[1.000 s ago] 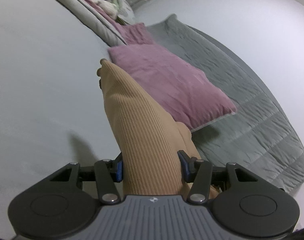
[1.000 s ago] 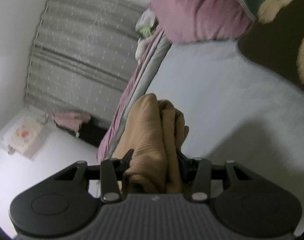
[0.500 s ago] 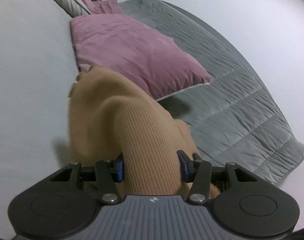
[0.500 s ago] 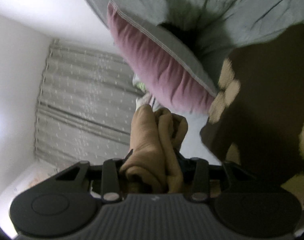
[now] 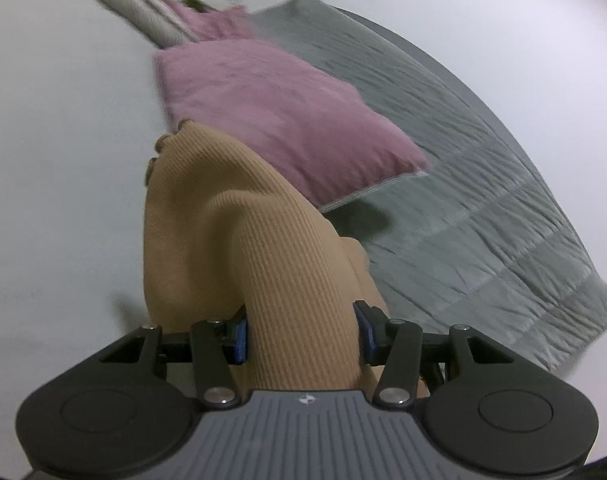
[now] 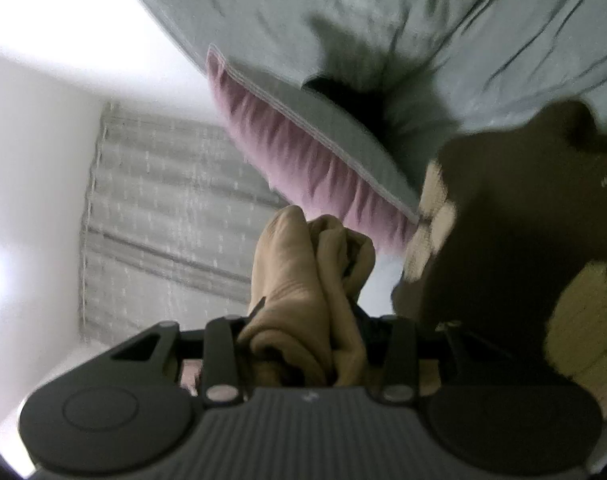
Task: Fold clothes
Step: 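Lift the tan sweater with both grippers and carry it toward the dark sweater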
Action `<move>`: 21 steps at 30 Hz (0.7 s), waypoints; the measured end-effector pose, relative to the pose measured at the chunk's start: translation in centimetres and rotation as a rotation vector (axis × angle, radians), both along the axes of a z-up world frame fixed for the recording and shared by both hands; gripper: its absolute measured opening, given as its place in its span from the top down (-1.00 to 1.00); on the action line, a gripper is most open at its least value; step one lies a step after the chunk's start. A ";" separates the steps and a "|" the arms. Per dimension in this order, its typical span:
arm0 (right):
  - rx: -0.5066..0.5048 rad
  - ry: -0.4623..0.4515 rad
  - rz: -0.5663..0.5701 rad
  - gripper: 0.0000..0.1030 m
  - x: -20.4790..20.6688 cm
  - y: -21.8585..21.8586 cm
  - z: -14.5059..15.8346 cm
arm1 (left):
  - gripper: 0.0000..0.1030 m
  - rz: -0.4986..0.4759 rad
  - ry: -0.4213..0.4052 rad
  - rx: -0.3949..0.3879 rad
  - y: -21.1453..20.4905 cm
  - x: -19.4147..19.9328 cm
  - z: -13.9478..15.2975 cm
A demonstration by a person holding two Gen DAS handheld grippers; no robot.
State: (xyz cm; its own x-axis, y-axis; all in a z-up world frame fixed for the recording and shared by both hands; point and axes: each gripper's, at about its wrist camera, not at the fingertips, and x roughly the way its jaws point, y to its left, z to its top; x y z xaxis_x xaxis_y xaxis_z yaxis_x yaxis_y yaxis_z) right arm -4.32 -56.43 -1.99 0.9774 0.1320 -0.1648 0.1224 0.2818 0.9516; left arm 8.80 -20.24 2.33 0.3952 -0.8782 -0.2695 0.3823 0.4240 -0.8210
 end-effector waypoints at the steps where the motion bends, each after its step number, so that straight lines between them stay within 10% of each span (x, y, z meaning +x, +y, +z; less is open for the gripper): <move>1: -0.010 0.014 0.027 0.28 0.5 0.7 0.1 | 0.07 0.016 0.008 0.008 1.2 0.0 -0.5; 21: -0.227 0.365 0.526 0.20 9.1 14.8 -5.4 | 0.00 0.094 0.126 0.158 14.4 -2.8 -10.3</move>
